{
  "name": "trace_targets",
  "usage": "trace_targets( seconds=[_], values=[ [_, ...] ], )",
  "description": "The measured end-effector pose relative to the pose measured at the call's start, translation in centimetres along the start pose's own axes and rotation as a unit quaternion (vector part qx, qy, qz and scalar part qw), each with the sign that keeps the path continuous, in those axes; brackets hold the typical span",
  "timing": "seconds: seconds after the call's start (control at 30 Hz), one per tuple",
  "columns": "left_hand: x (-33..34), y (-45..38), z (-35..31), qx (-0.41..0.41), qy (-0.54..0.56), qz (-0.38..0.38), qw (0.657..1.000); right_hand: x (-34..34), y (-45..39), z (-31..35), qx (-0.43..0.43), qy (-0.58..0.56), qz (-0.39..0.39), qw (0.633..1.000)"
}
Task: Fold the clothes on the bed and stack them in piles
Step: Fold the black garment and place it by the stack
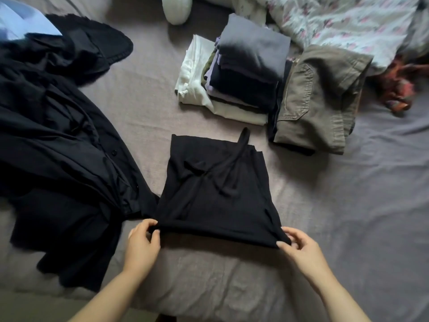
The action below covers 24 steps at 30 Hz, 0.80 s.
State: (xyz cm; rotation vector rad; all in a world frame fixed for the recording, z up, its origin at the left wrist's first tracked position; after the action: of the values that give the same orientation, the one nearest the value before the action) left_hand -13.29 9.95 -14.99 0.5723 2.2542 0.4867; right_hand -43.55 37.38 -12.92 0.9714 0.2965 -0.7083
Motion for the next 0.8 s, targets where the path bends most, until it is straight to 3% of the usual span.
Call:
trace_targets(
  seconds=[0.13,0.3,0.43,0.53,0.67,0.8],
  values=[
    [0.5,1.9,1.2,0.046,-0.132,0.058,0.989,0.7,0.7,-3.0,0.008,0.115,0.006,0.993],
    [1.7,3.4,2.7,0.067,-0.207,0.124,0.968,0.9,1.4,-4.6,0.018,0.144,-0.035,0.989],
    [0.2,2.8,3.4,0.046,-0.162,0.03,0.985,-1.2,2.1,-5.6,0.056,0.096,-0.1,0.989],
    [-1.9,2.3,5.9,-0.05,-0.066,-0.019,0.996,-1.9,2.6,-8.4,0.148,0.016,-0.11,0.983],
    [-0.8,2.9,7.8,-0.088,-0.05,0.022,0.995,-0.1,3.2,-10.7,0.199,-0.046,-0.067,0.977],
    [1.6,4.1,7.7,-0.109,-0.001,0.088,0.99,1.2,3.5,-10.0,0.157,0.038,-0.058,0.985]
  ],
)
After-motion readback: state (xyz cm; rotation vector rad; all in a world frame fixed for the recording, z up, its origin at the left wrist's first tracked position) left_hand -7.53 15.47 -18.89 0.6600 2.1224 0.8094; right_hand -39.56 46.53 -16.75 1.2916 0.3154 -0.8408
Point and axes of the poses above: each hand's wrist, its own y-axis away from the middle knuckle, its own x-axis out of the palm, z = x × y, the point moved 10 cm from there along -y, towards the middle knuckle, and after that the axes turned 11 degrees about y, right-handed, at the moved point
